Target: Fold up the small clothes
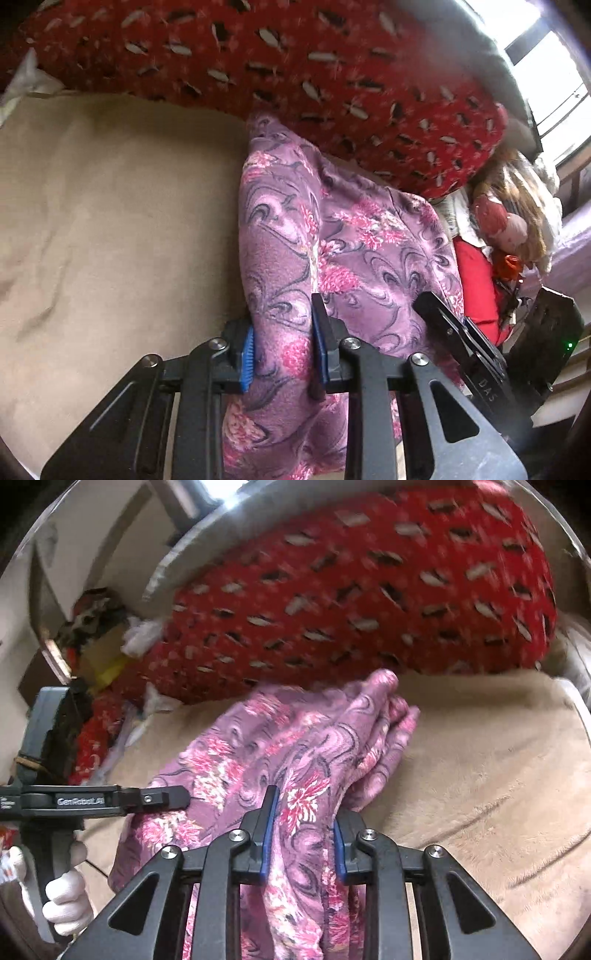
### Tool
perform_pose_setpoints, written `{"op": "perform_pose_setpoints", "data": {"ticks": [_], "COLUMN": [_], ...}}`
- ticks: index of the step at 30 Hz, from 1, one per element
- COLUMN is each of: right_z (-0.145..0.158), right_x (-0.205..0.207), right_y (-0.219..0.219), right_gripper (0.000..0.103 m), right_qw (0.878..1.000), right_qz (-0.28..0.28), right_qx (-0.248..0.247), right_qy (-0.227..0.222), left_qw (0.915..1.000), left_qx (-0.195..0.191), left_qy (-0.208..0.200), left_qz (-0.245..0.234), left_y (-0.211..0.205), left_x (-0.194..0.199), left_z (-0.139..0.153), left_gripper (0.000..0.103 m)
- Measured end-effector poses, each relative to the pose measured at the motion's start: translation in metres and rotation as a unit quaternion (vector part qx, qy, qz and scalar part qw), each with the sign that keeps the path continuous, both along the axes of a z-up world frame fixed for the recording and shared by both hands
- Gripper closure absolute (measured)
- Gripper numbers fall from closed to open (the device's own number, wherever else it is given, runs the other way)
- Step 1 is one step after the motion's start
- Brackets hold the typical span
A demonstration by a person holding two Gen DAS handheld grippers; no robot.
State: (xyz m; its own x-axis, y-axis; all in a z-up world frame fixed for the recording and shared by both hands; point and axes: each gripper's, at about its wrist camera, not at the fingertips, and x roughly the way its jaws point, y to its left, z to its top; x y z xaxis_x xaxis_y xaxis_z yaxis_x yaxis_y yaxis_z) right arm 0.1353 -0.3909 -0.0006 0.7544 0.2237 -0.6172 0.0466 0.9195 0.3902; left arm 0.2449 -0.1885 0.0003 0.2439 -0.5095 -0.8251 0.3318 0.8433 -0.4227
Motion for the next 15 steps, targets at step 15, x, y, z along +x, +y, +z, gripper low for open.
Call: {"op": "perform_pose_setpoints", "data": {"ticks": [15], "right_z": [-0.094], "right_x": [-0.088], "right_y": [0.034], "right_gripper": [0.073], "right_qw": [0.989], "right_qz": [-0.007], "right_qx": [0.116], "right_qy": [0.088], "left_qw": [0.9902], "left_qx": [0.015], "left_qy": [0.134], "left_qz": [0.036], "left_y": [0.086], "left_x": [-0.066], "left_z": [-0.076], "left_gripper": [0.056]}}
